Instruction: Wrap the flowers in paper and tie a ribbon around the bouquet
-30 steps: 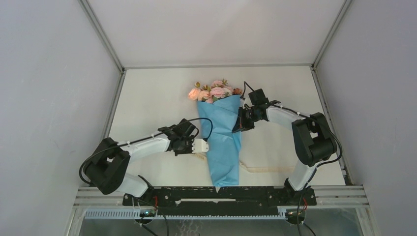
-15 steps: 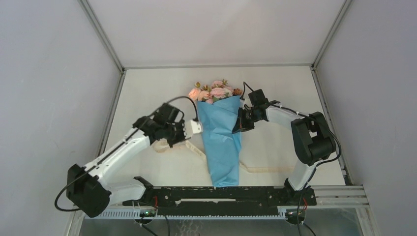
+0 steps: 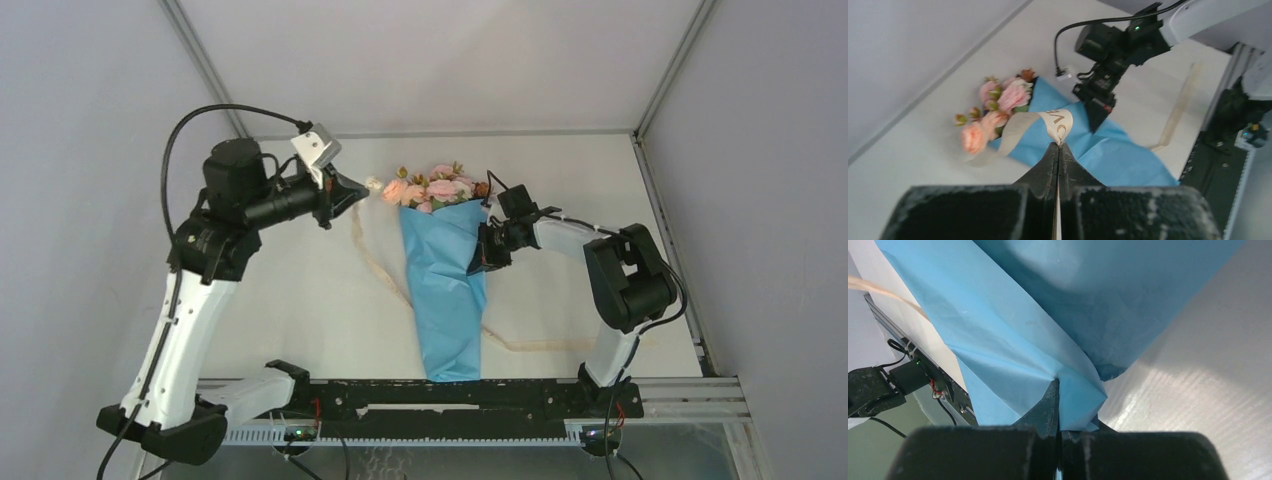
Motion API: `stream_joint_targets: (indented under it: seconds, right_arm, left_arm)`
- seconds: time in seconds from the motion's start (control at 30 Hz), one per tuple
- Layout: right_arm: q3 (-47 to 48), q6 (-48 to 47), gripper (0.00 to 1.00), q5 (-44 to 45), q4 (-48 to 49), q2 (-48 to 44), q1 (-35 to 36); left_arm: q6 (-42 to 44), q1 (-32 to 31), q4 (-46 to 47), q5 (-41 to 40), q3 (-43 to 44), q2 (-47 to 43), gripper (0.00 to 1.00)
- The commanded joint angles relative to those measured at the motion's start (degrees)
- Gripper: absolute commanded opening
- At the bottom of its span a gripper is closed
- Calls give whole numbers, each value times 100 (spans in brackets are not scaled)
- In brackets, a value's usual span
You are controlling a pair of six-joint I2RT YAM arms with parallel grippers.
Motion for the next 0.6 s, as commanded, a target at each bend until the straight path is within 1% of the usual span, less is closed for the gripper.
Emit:
stream_joint_targets:
  seconds: [0.0,0.07,0.13,0.27,0.37,0.4,0.47,0.57]
  right_arm:
    - [7,205,0,-114,268,27,216]
    - [0,290,0,-130,320,47,264]
    - [-47,403,0,-161,421,45,294]
    - [-316,721,0,-177,768,-35,295]
    - [-545,990,0,-100,1002,-162,284]
    - [-632,1083,1,-78,1074,-232,287]
    - [-737,1226,8,41,1106,-365,281]
    - [-756,1320,19,390,827,-613,283]
  left_arm:
    - [-1295,-348,1401,419,-1052,680,0]
    - [-1475,-655,1784,395,-1396,1160,0]
    - [-1546,-964,2048,449,-1506,1742,0]
    - [-1578,-1453,2498,433,-1440,2817,0]
    - [-1716,-1577,2611,407,-1277,3609,0]
    - [-1830,-1582,2686,407,-1272,3802,0]
    - [-1981,-1593,2875,363,-1312,4126,0]
    - [-2049,-1691,2857,217,-1290,4613,0]
